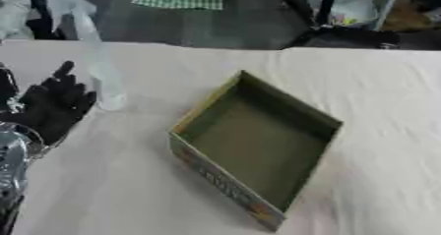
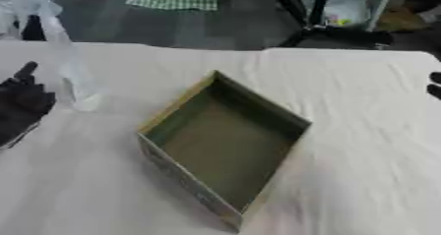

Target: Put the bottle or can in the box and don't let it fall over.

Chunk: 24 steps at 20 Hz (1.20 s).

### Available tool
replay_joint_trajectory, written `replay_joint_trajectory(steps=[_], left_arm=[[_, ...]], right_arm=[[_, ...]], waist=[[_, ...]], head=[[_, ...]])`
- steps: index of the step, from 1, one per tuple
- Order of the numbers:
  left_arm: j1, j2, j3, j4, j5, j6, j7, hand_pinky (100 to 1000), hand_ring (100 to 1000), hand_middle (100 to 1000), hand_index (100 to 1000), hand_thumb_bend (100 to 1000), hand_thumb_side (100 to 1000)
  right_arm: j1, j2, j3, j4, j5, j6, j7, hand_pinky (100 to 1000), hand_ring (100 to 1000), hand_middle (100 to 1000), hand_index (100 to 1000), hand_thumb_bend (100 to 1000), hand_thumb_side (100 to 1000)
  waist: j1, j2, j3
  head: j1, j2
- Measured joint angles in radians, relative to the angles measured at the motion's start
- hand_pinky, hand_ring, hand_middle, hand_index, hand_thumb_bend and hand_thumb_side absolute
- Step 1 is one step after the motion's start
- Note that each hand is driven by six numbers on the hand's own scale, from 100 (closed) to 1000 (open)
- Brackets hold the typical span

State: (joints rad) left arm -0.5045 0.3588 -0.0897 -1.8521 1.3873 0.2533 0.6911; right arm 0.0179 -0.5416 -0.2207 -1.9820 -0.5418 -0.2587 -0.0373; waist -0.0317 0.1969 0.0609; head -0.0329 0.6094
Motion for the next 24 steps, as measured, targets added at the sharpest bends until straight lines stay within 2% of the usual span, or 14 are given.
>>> replay_joint_trajectory(steps=[24], left_arm=[[-0.104,-0.017,0.014,0.088,-0.004,-0.052,0.003,100,100,100,980,569,1000]], right_arm=[[-0.001,0.001,0.001,0.000,0.000,0.006,0.004,867,828,823,892,100,692]], waist=[[0.000,0.000,-0.010]], head=[[0.010,-0.006]])
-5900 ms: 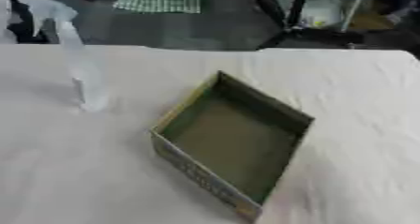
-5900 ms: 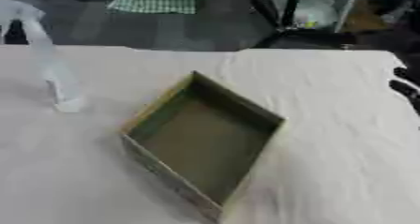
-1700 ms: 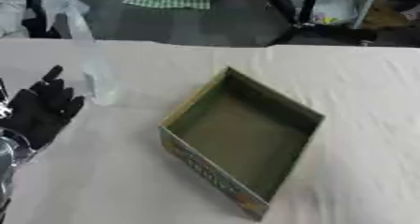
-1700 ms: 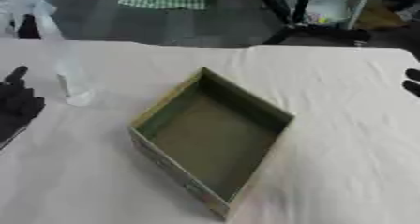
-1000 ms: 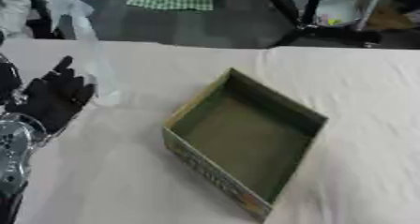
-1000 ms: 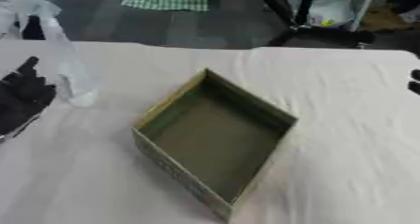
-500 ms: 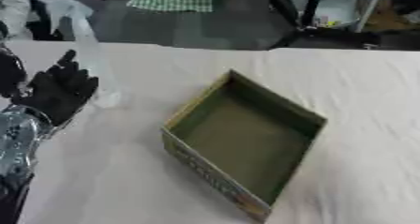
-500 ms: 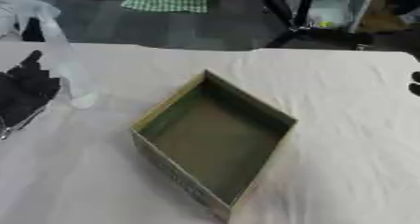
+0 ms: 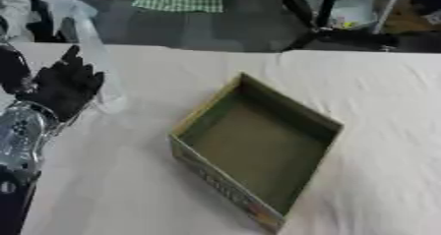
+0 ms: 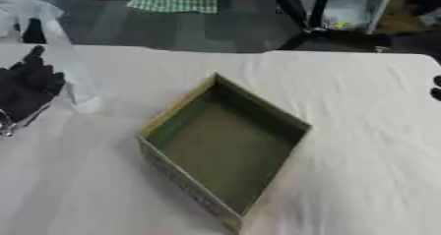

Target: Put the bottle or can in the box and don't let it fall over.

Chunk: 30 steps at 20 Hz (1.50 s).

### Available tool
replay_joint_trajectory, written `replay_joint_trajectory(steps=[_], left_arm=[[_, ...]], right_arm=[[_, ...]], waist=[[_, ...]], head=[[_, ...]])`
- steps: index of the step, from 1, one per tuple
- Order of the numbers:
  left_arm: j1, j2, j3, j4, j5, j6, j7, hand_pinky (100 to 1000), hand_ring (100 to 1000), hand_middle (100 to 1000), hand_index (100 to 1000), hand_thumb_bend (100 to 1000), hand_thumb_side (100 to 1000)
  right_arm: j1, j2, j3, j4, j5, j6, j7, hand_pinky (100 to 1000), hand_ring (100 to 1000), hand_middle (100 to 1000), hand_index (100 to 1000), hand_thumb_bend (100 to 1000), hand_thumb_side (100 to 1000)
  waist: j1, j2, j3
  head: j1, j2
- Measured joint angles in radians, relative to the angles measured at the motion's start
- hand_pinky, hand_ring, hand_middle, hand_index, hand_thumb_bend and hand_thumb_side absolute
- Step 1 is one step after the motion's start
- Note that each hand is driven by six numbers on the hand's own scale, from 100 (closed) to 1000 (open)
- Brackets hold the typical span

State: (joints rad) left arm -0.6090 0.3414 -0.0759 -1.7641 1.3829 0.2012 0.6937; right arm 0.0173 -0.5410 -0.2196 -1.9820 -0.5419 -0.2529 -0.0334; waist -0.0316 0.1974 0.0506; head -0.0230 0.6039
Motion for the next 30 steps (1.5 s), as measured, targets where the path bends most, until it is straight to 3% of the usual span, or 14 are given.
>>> replay_joint_trajectory(steps=[13,30], left_arm=[[-0.045,0.001,0.012,0.017,0.000,-0.031,0.006,100,100,100,979,575,1000],[-0.092,0.001,0.018,0.116,0.013,-0.051,-0.014,100,100,100,998,580,1000]], right_arm=[[0.000,0.007,0.005,0.000,0.000,0.003,0.003,870,828,824,892,100,697],[-0.005,0.015,0.006,0.000,0.000,0.011,0.011,871,829,825,892,100,707]], waist=[[-0.002,0.004,-0.004],[-0.004,0.012,-0.013]], head=[[0.005,0.000],[0.013,-0.009]])
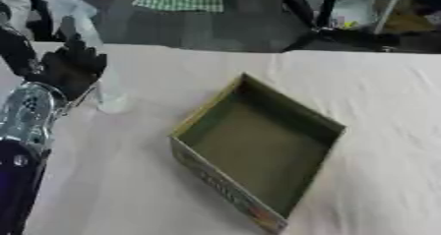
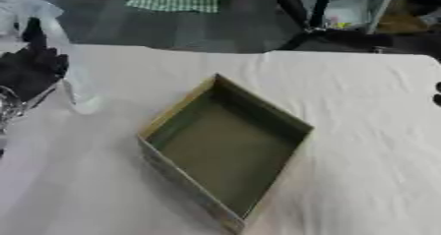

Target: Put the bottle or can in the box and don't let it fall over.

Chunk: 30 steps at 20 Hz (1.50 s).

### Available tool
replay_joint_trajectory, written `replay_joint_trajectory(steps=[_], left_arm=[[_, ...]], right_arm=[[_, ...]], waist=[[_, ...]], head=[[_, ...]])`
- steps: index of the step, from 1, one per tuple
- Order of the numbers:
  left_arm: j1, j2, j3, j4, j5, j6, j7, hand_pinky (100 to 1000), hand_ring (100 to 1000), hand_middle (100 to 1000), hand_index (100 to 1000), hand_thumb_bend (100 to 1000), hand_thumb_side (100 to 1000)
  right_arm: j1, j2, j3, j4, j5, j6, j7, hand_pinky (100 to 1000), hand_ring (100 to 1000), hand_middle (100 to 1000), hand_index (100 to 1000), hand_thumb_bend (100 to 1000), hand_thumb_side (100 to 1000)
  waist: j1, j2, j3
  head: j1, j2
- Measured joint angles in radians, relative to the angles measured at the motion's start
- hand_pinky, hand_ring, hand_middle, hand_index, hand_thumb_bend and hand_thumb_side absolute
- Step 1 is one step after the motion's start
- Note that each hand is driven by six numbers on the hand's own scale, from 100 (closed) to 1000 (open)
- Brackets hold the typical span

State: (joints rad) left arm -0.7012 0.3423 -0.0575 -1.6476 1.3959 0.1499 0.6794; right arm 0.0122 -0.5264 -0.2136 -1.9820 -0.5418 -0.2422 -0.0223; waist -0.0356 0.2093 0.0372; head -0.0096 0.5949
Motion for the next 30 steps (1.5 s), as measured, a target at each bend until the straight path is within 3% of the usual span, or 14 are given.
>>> replay_joint_trajectory(steps=[17,30], left_arm=[[-0.008,0.001,0.034,0.033,-0.031,-0.049,-0.006,100,100,100,996,578,1000],[-0.051,0.010,0.040,0.085,-0.027,-0.056,-0.022,100,100,100,997,577,1000]], right_arm=[[-0.002,0.005,0.005,0.000,0.002,0.001,0.005,873,830,826,893,100,713],[-0.013,0.022,0.005,0.000,0.014,0.005,0.013,876,832,828,894,100,725]], waist=[[-0.003,0.008,0.000],[-0.009,0.036,-0.008]], head=[[0.000,-0.013],[0.005,-0.036]])
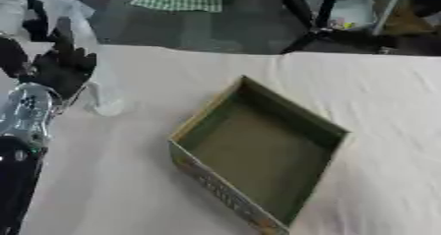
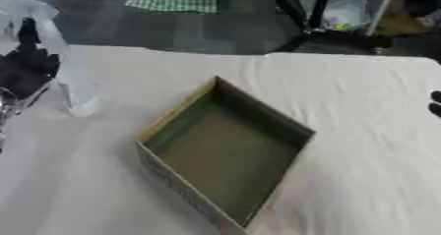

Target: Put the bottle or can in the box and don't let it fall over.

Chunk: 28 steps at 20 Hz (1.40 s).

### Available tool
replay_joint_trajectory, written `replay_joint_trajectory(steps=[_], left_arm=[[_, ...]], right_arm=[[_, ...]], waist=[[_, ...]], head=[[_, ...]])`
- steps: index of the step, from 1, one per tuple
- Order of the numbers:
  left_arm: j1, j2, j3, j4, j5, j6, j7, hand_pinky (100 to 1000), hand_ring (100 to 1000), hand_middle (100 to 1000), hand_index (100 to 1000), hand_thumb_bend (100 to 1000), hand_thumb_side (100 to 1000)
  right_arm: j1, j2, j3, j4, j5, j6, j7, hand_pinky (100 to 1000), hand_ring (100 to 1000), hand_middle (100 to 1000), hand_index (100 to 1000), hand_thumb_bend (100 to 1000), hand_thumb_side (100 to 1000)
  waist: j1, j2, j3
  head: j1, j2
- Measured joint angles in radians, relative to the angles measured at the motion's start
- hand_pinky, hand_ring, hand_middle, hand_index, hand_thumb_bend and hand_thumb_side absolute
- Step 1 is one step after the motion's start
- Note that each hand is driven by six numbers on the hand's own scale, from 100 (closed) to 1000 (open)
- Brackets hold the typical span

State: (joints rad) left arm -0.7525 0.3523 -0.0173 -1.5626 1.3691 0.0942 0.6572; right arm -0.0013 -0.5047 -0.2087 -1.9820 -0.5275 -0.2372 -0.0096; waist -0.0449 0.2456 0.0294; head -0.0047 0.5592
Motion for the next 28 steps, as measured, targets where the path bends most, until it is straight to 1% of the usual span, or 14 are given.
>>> replay_joint_trajectory(steps=[7,16,24,28], left_arm=[[-0.023,0.000,0.006,0.017,0.001,-0.012,-0.012,100,100,100,998,580,1000],[-0.048,0.008,0.015,0.049,0.001,-0.022,-0.020,100,100,100,997,579,1000],[-0.073,0.018,0.027,0.070,0.000,-0.037,-0.027,100,100,100,996,581,1000],[-0.084,0.018,0.027,0.070,0.004,-0.041,-0.031,100,100,100,995,580,1000]], right_arm=[[-0.008,0.008,0.000,0.000,0.005,0.003,0.004,877,832,827,894,100,729],[-0.012,0.008,0.001,0.000,0.011,0.004,0.010,879,832,828,894,100,736],[-0.017,0.015,0.006,0.000,0.015,0.005,0.014,880,833,829,894,100,740],[-0.022,0.017,0.006,0.000,0.021,0.007,0.017,881,833,829,895,100,743]], waist=[[-0.001,0.015,-0.006],[-0.001,0.021,-0.015],[-0.005,0.037,-0.019],[-0.005,0.041,-0.022]], head=[[0.006,-0.014],[0.012,-0.025],[0.015,-0.038],[0.020,-0.043]])
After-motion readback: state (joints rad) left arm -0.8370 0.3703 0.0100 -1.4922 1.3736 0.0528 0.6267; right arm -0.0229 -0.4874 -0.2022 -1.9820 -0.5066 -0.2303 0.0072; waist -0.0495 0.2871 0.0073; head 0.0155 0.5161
